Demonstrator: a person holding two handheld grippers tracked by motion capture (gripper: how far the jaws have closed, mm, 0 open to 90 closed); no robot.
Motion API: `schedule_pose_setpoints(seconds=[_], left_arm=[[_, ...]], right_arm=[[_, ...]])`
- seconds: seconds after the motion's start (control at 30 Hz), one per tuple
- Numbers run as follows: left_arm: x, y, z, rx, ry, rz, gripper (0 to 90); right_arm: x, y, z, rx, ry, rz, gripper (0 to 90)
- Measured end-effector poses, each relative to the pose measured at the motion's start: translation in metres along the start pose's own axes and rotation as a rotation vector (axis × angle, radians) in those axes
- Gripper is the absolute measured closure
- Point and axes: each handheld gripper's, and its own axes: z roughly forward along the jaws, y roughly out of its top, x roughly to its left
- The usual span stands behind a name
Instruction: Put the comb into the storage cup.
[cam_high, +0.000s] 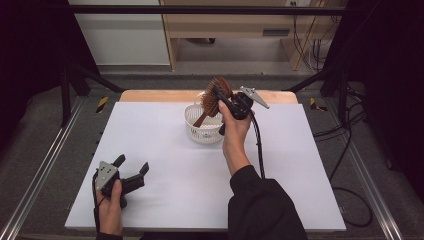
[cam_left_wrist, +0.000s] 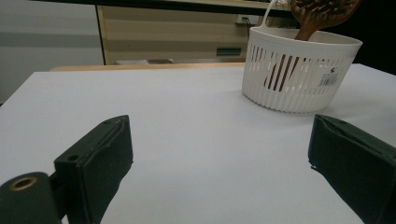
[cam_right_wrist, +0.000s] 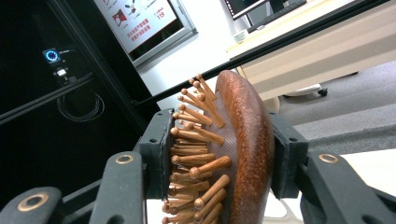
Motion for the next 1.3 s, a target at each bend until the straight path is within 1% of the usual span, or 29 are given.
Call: schedule_pose_setpoints(seconds=[0.3,0.47,0.57,0.6,0.8,1.3], left_arm=[[-0.001,0.0,0.0,-0.001,-0.005,0.0,6.6],[0.0,0.0,0.0,0.0,-0.003,-0.001,6.6],[0.0,0.0,0.0,0.0,-0.008,-0.006,6.6],[0.0,0.0,0.0,0.0,-0.004,-0.001,6.6],[-0.001,0.0,0.001,0.001,-0.01,-0.005,6.6],[-0.001,0.0,0.001,0.0,-0.009,-0.005,6.6]], right_arm=[[0.002,-0.006,0.004,-0.008,-0.005,0.001,50.3],[0.002,-0.009,0.005,-0.011,-0.01,0.01,50.3],[0.003,-0.011,0.006,-0.007,-0.007,0.001,50.3],[0.003,-0.012,0.006,-0.006,-0.008,0.0,50.3],[0.001,-0.016,0.005,-0.004,-0.011,0.008,50.3],[-0.002,-0.019,0.003,0.005,-0.011,0.003,50.1]])
